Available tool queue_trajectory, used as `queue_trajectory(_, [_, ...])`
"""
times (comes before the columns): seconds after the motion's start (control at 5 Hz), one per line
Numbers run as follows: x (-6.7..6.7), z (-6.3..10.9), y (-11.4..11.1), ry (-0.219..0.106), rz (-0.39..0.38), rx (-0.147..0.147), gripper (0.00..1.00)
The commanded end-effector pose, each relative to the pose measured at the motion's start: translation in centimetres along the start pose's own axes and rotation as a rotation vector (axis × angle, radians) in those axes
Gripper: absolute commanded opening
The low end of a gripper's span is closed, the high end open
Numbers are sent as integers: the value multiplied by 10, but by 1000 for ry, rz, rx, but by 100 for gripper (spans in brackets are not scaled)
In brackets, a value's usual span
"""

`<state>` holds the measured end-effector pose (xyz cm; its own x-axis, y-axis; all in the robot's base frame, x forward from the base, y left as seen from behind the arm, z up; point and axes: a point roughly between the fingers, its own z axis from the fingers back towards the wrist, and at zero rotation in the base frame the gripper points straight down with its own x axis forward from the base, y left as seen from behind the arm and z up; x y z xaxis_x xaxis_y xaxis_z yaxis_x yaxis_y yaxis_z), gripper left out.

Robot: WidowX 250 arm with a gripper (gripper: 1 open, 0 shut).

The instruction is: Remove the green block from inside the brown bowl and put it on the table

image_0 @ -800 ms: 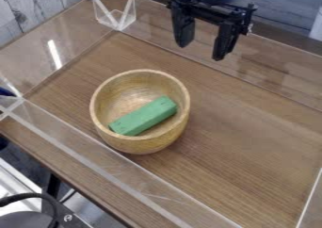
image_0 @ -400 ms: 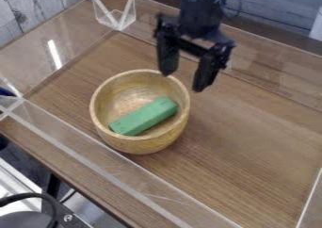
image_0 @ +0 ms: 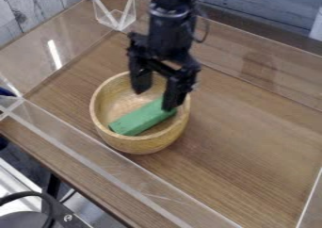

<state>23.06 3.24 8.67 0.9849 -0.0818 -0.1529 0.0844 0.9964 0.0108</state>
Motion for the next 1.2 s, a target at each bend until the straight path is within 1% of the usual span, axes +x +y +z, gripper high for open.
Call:
queue_trajectory(0.0, [-5, 1, 13, -68, -5, 15, 100])
queue_trajectory(0.2, [-5, -10, 19, -95, -6, 5, 100])
queue_trajectory(0.4, [-2, -12, 17, -118, -1, -6, 100])
queue_trajectory(1.0, [3, -7, 5, -176, 0, -52, 100])
